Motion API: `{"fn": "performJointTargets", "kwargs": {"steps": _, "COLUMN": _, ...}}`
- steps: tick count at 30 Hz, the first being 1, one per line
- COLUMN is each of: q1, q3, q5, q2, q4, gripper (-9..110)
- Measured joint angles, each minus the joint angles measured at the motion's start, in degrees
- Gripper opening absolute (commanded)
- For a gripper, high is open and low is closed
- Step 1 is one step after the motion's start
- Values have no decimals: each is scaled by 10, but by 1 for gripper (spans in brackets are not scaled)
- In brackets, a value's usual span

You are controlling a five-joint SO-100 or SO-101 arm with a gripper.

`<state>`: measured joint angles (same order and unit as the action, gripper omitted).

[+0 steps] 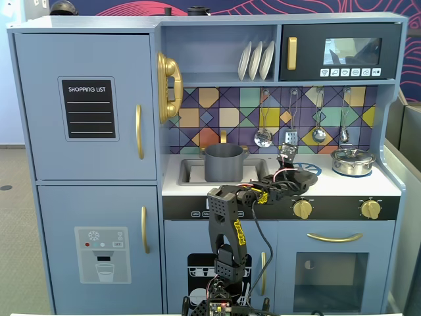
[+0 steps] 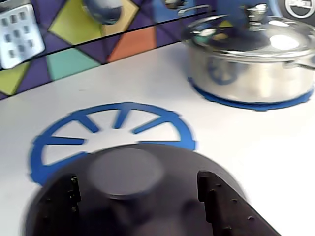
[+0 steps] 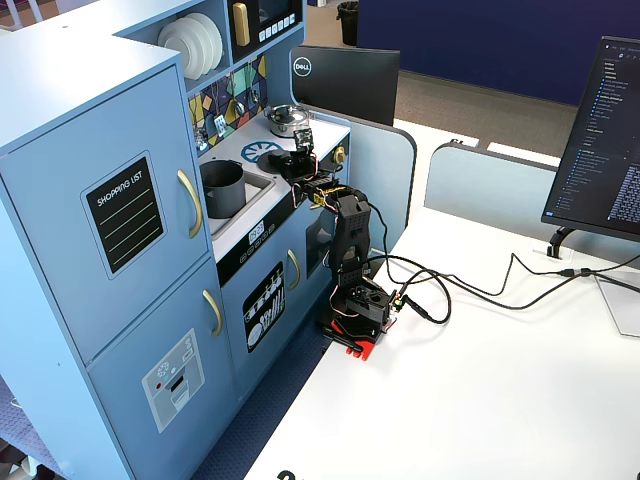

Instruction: Take off the lid from the gray recipient and place it on the counter

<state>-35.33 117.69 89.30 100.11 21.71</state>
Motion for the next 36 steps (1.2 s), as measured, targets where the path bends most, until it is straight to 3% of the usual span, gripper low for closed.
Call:
{"fn": "performJointTargets", "kwargs": {"steps": 11, "q1": 21, "q3": -4, "q5": 7, "q2": 60, "q4": -13, "gripper": 27}}
{"fn": "performJointTargets", "kwargs": {"steps": 20, "q1": 35, "q3": -4, "q5": 7, "q2": 155, "q4": -63, "gripper": 21}}
{"fn": "performJointTargets", "kwargs": {"steps": 24, "q1": 73, "q3": -1, "q5": -11, "q2": 283, "q4": -201, "gripper": 14}}
{"fn": "performJointTargets", "kwargs": {"steps": 28, "q1": 113, "q3": 3, "q5": -33, "q2": 446, "q4": -435, "gripper": 0}}
{"fn": "performJointTargets", "kwargs": {"steps": 36, "q1": 239, "q3": 65, "q5": -27, "q2": 626, "q4": -882, "gripper": 0}}
